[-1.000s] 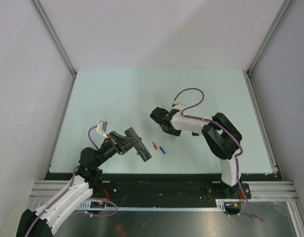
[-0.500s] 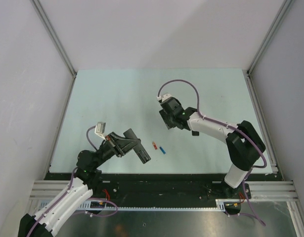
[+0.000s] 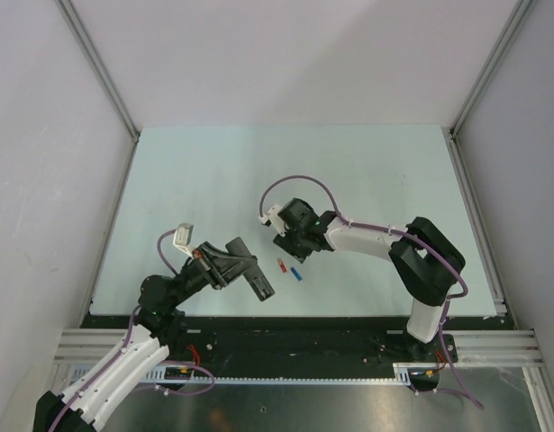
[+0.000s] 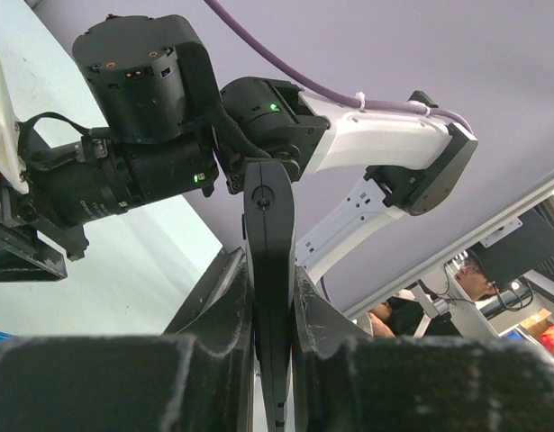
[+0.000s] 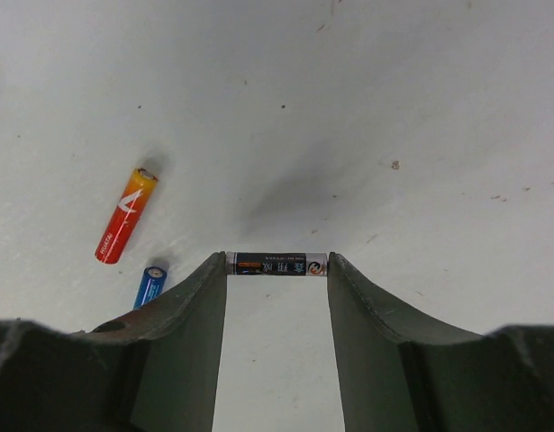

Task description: Load the batteries into the remote control

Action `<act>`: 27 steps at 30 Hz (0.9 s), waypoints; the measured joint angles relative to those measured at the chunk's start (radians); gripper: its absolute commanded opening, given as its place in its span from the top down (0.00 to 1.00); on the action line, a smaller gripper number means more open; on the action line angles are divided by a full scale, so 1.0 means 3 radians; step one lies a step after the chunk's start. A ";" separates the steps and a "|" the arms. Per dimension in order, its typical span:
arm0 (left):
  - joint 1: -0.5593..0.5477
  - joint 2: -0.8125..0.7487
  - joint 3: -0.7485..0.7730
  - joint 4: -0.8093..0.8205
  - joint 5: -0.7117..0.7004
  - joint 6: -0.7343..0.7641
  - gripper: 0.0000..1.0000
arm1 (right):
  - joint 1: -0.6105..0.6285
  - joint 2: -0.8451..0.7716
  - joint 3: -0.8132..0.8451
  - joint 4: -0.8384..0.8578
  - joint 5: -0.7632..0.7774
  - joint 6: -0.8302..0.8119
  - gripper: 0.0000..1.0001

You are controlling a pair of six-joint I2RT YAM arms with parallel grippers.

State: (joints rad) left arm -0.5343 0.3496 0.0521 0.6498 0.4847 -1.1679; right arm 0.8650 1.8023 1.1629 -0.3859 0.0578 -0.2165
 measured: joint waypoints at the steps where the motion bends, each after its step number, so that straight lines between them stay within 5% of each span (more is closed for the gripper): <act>1: -0.0003 0.0000 0.0000 -0.0003 -0.0001 0.0004 1.00 | 0.0004 0.0005 -0.0005 -0.0006 -0.0004 -0.0024 0.57; 9: -0.0051 0.0017 0.0000 -0.0006 -0.0010 0.0033 1.00 | -0.0036 0.0027 -0.0071 -0.0070 -0.0004 -0.0097 0.51; 27: -0.0061 0.0097 0.0000 -0.0036 -0.0011 0.0056 1.00 | -0.0088 -0.0023 -0.0137 0.0004 0.0169 0.0197 0.14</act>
State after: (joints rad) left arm -0.5526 0.3786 0.0521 0.6392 0.4812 -1.1511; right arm 0.8387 1.7954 1.1217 -0.3847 0.1085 -0.1574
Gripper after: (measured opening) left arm 0.177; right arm 0.827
